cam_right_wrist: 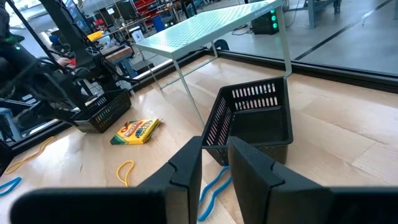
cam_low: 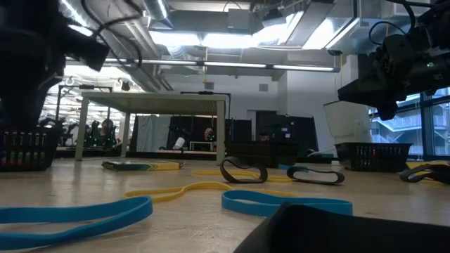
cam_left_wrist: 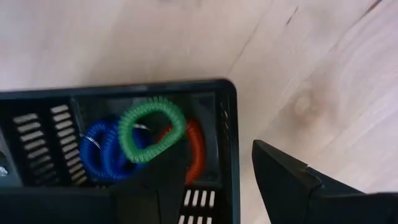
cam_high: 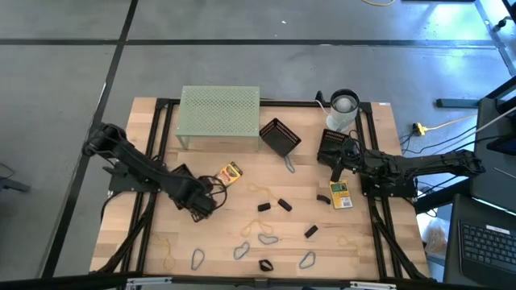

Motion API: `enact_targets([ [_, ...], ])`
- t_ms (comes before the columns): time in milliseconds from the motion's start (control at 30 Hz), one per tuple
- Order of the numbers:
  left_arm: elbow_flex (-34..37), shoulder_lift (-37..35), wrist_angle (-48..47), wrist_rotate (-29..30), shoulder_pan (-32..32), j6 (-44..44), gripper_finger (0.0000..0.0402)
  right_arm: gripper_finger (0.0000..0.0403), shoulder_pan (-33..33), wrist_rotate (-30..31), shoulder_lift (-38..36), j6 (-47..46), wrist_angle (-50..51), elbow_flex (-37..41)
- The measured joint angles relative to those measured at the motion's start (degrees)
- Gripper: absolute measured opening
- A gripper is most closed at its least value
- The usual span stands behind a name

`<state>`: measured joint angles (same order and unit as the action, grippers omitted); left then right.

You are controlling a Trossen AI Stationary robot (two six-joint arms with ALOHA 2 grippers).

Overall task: Pick & Place Office Desk Supplies
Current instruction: Put the bottom black bin on the shelf

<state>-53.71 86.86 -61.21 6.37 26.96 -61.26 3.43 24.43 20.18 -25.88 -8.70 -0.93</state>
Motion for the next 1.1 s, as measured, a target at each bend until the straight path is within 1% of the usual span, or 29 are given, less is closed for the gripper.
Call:
enact_targets([
  [100, 0.00, 1.61, -0.02, -1.66, -0.51, 0.26, 0.0165, 0.0082, 0.01, 0.00, -0.01, 0.17, 0.02, 0.00],
  [300, 0.02, 3.52, -0.02, -1.40, -0.98, 0.58, 0.0155, 0.0082, -0.01, 0.02, 0.00, 0.17, -0.01, 0.01],
  [400, 0.02, 3.96, 0.00, -1.38, -0.98, 1.73, 0.0142, 0.0082, -0.01, 0.04, -0.02, 0.15, 0.00, -0.02],
  [500, 0.02, 4.29, 0.00, -0.99, -0.96, 2.52, 0.0113, 0.0082, -0.01, 0.04, 0.01, 0.15, 0.00, 0.01],
  [733, 0.02, 4.33, -0.02, -0.55, -0.96, 3.56, 0.0013, 0.0082, 0.01, 0.20, 0.00, 0.13, -0.01, 0.01],
  [933, -0.15, 4.33, 0.09, -2.96, -0.98, 6.33, 0.0008, 0.0082, 0.00, 0.20, 0.01, -0.07, -0.01, 0.01],
  [1000, -0.97, 4.33, 0.09, -4.27, -0.61, 9.04, 0.0006, 0.0082, 0.01, 0.20, 0.01, -0.07, -0.01, -0.02],
  [1100, -3.44, 4.33, 0.14, -4.54, 0.67, 13.51, 0.0007, 0.0082, 0.00, 0.20, -0.01, -0.07, 0.01, 0.00],
])
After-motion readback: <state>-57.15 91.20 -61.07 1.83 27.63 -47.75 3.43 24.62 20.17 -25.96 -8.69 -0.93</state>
